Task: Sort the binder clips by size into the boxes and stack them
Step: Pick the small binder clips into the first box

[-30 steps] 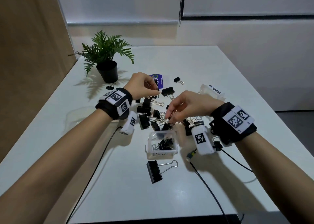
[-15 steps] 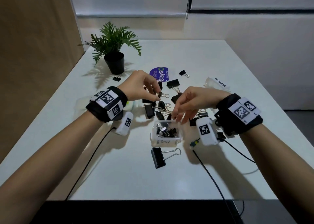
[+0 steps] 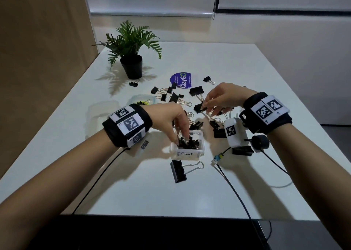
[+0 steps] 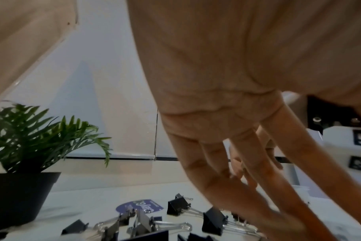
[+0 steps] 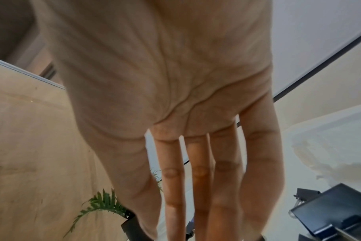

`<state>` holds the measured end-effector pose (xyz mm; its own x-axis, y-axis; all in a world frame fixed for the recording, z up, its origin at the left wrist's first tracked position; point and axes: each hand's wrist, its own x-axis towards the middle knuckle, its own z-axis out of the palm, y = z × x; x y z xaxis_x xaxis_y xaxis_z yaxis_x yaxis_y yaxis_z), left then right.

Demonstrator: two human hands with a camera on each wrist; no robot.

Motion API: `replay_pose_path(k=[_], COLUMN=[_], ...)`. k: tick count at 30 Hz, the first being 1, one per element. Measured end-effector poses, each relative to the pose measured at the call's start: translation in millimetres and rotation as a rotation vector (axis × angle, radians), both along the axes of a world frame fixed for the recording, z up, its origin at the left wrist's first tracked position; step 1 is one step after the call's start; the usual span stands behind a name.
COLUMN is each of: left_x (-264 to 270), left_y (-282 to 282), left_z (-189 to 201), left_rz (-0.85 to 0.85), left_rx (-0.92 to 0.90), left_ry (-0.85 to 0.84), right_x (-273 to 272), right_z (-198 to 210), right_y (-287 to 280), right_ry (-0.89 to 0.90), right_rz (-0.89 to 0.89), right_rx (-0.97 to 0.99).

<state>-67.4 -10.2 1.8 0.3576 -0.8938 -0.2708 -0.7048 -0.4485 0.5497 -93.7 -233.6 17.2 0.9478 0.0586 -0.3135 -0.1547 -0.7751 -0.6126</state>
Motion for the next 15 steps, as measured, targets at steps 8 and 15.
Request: replay_pose_path(k=[8, 15], left_x=[-14.9, -30.1], left_y=[-12.7, -19.1], left_z=[-3.3, -14.7], left_rz=[-0.139, -0.203], left_rx=[0.098, 0.271], left_ry=[-0.226, -0.436], right_x=[3.5, 4.2], right_z=[4.3, 8.6], right_y=[6.7, -6.4], right_ry=[0.002, -0.032], right_rz=[-0.021, -0.081], right_rx=[-0.03, -0.033])
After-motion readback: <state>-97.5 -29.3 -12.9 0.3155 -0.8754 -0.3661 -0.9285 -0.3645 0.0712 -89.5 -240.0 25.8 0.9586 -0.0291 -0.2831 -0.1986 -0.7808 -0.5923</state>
